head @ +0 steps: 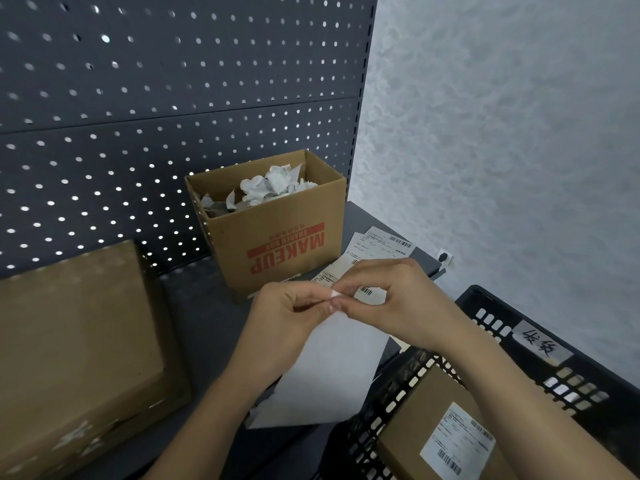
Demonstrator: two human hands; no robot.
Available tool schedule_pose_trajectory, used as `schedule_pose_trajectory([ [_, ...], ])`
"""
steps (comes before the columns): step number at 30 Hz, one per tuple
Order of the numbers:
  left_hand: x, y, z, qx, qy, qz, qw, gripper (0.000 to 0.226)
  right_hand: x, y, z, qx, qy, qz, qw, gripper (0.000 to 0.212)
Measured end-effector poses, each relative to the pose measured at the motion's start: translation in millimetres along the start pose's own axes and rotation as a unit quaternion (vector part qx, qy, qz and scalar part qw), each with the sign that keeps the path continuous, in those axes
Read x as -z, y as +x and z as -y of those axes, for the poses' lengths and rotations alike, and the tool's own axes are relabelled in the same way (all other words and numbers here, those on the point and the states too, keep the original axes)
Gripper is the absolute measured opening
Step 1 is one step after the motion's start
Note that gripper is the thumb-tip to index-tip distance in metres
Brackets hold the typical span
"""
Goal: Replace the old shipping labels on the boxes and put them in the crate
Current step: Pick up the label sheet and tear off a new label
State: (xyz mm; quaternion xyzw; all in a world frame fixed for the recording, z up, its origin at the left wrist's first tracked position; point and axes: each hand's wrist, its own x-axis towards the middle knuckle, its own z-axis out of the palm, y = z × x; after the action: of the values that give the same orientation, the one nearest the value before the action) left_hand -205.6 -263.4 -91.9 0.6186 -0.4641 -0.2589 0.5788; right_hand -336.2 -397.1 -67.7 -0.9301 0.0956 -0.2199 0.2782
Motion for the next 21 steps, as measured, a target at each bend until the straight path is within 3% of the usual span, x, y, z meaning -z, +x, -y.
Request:
schedule_pose_trajectory([
  [11,0.0,0.7,-0.3,0.02,0.009,-0.005,1.0,0.014,0.7,1.7,-2.7,0.022,-0.018,-0.014,1.0,0.01],
  [17,3.0,-2.3,1.5,0.06,-0.003,0.015,0.998,0.015,2.0,2.3,-3.9,-0.046,0.033,-0.05,0.997,0.014],
  [21,6.1,-3.1,6.9,0.084,0.038,-0.034,0.995,0.011,4.7,5.9,-7.6,-0.11,0.056,-0.105,0.987,0.015],
])
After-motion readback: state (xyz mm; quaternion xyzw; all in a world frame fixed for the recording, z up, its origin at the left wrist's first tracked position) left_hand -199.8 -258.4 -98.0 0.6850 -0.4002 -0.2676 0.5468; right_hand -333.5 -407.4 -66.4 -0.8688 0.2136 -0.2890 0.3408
